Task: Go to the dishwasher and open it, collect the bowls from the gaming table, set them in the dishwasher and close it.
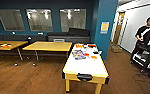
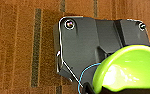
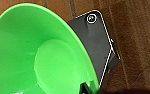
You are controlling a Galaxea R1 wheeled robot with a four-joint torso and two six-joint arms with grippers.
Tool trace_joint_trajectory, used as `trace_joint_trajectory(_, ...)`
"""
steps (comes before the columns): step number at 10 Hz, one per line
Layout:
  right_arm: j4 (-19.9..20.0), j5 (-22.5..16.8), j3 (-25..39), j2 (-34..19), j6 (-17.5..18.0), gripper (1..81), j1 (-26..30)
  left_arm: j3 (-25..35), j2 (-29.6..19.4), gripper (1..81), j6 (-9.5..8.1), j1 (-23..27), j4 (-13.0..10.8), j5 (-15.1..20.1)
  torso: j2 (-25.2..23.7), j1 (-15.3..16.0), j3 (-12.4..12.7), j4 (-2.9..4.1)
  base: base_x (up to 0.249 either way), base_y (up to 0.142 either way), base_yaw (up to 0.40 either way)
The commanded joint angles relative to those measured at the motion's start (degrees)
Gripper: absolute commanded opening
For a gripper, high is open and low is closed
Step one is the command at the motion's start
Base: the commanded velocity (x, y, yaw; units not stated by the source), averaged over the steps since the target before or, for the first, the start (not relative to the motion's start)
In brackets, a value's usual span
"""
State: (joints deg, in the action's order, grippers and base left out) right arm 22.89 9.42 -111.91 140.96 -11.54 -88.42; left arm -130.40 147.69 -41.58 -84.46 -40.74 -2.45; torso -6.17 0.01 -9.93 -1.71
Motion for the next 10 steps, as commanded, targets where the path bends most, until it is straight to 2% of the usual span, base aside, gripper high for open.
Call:
trace_joint_trajectory(1, -0.7, -3.6, 0.7, -2.1, -0.1, 1.0, 2.5, 0.1, -1.3, 1.0, 0.45, 2.6, -0.6, 2.2, 0.0, 0.0, 0.0, 0.00, 0.000, 0.000, 0.000)
trace_joint_trajectory(4, -0.7, -3.6, 0.7, -2.2, -0.1, 1.0, 2.6, -1.0, -0.5, 1.0, 0.45, 2.6, -0.7, 2.2, 0.0, 0.0, 0.0, 0.00, 0.000, 0.000, -0.028)
trace_joint_trajectory(10, -0.7, -3.6, 0.7, -1.8, -0.1, 1.0, 2.4, -8.1, 4.0, 1.0, 0.45, 2.2, -0.6, 2.3, 0.0, 0.0, 0.0, 0.00, 0.000, 0.000, -0.390)
